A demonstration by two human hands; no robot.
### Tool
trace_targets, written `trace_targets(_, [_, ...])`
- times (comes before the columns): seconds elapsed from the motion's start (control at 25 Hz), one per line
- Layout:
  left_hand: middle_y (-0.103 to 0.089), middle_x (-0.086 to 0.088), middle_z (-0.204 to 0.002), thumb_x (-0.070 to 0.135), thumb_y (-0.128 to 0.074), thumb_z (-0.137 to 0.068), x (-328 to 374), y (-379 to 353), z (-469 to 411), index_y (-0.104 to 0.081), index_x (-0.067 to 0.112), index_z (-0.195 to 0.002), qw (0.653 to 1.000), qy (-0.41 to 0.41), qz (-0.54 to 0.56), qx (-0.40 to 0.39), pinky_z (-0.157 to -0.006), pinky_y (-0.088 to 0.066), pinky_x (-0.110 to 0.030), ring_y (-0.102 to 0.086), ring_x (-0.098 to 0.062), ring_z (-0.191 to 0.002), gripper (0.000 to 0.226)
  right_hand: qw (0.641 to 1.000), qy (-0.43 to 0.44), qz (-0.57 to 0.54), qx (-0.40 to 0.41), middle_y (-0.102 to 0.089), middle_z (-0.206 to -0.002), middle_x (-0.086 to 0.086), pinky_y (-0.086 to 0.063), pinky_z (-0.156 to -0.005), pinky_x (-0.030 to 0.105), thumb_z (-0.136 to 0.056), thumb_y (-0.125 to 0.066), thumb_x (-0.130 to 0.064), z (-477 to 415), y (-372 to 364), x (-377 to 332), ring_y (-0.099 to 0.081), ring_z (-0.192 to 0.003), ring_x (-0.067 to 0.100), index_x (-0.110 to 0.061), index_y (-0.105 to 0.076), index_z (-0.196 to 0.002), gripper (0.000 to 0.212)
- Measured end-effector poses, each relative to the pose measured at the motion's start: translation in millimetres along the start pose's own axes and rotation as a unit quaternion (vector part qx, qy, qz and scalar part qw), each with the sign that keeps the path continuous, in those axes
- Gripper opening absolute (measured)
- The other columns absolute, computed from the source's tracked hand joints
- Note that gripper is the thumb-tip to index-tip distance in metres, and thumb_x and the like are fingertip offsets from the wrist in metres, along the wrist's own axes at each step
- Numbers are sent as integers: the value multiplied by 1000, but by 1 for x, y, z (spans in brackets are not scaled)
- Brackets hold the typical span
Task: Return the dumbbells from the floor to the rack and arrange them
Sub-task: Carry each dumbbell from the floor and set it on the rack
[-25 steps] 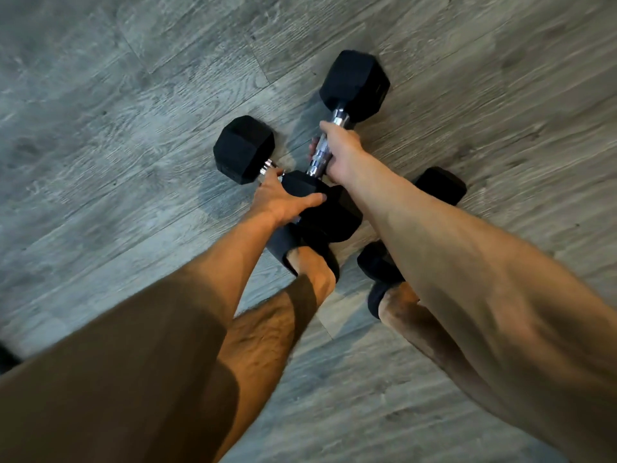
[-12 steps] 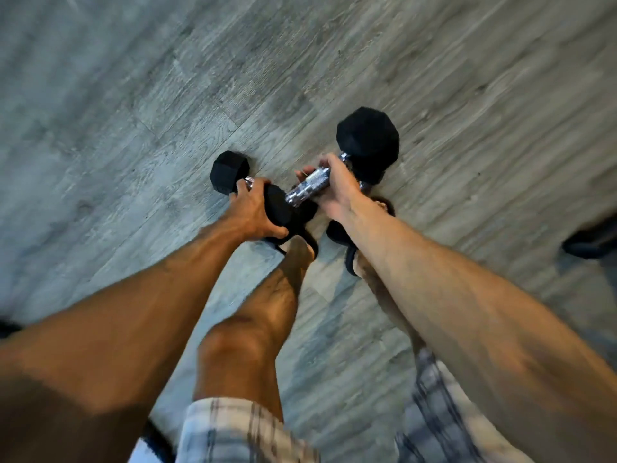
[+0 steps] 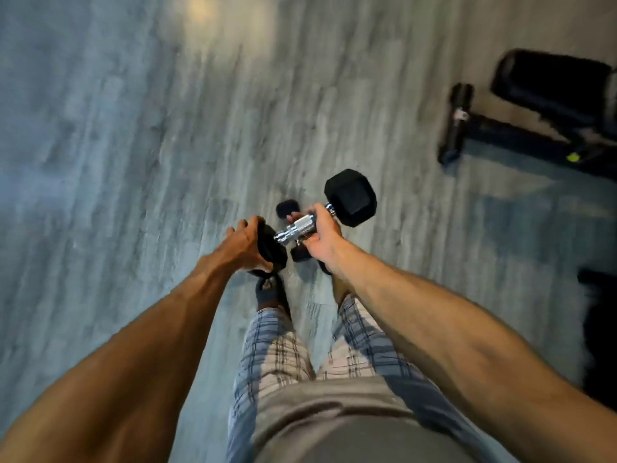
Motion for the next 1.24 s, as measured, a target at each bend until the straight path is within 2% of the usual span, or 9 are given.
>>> trace_targets(0.12, [-46, -13, -127, 35, -88, -55, 48, -2, 23, -31, 21, -139, 995, -60, -80, -23, -93, -49, -44, -48, -34, -116, 103, 997, 40, -68, 19, -67, -58, 11, -54, -66, 38, -89, -47, -8, 44, 46, -10, -63, -68, 24, -4, -55, -76, 16])
trace_targets(0.2, [-47, -14, -128, 36, -88, -55, 80, -10, 34, -29, 19, -140, 985, -85, -140, -47, -94, -49, -44, -51, -36, -114, 105, 992, 57, -104, 36, -67, -66, 12, -53, -69, 38, -88, -48, -8, 67, 82, -11, -63, -68, 25, -7, -55, -72, 18])
trace_targets(0.32, [-45, -13, -130, 41, -87, -53, 132, -34, 46, -25, 22, -143, 960, -139, -220, -102, -95, -50, -47, -51, -37, -117, 110, 979, 88, -163, 89, -69, -70, 13, -52, -69, 37, -87, -52, -8, 93, 148, -8, -65, -68, 26, -10, -55, -75, 13])
trace_targets(0.48, [-48, -8, -128, 44, -85, -55, 202, -88, 62, -30, 25, -139, 913, -190, -320, -166, -95, -49, -44, -53, -32, -117, 102, 954, 94, -253, 130, -70, -76, 13, -55, -62, 34, -92, -53, -10, 115, 241, 13, -69, -72, 26, -9, -56, -84, 8])
trace_targets(0.6, [-50, -4, -120, 53, -81, -43, 261, -151, 75, -34, 29, -129, 866, -238, -384, -215, -87, -54, -45, -55, -29, -111, 101, 924, 94, -337, 152, -69, -77, 15, -56, -75, 42, -95, -52, -9, 132, 321, 32, -67, -71, 27, -8, -55, -82, 13])
trace_targets(0.76, [-45, -6, -121, 45, -85, -53, 337, -247, 97, -32, 28, -131, 803, -257, -466, -268, -87, -53, -47, -52, -30, -110, 96, 887, 104, -418, 167, -72, -68, 11, -54, -88, 48, -95, -53, -9, 149, 429, 58, -68, -73, 27, -6, -56, -80, 15])
trace_targets(0.96, [-46, -5, -124, 42, -87, -52, 425, -366, 133, -32, 27, -132, 748, -268, -525, -304, -93, -50, -47, -51, -27, -114, 98, 830, 124, -509, 194, -72, -62, 9, -58, -66, 37, -94, -56, -9, 177, 559, 80, -70, -61, 23, -10, -51, -82, 13])
trace_targets(1.16, [-48, -2, -122, 46, -85, -46, 509, -458, 159, -33, 28, -131, 692, -301, -579, -308, -91, -51, -43, -53, -25, -112, 102, 775, 152, -575, 213, -72, -68, 14, -58, -71, 42, -92, -58, -8, 201, 660, 82, -71, -68, 28, -7, -54, -82, 10])
trace_targets(1.24, [-48, -1, -121, 45, -85, -46, 543, -490, 169, -34, 28, -132, 670, -317, -598, -305, -93, -50, -42, -52, -24, -112, 101, 752, 161, -600, 223, -71, -62, 11, -57, -71, 42, -93, -57, -8, 209, 696, 79, -70, -61, 25, -8, -53, -81, 12])
Point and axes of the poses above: each hand's wrist, its own z-axis away from the middle knuckle, its own y-axis out of the back of the hand, x = y × z, the point moved 5 cm from there along -z, towards the middle knuckle
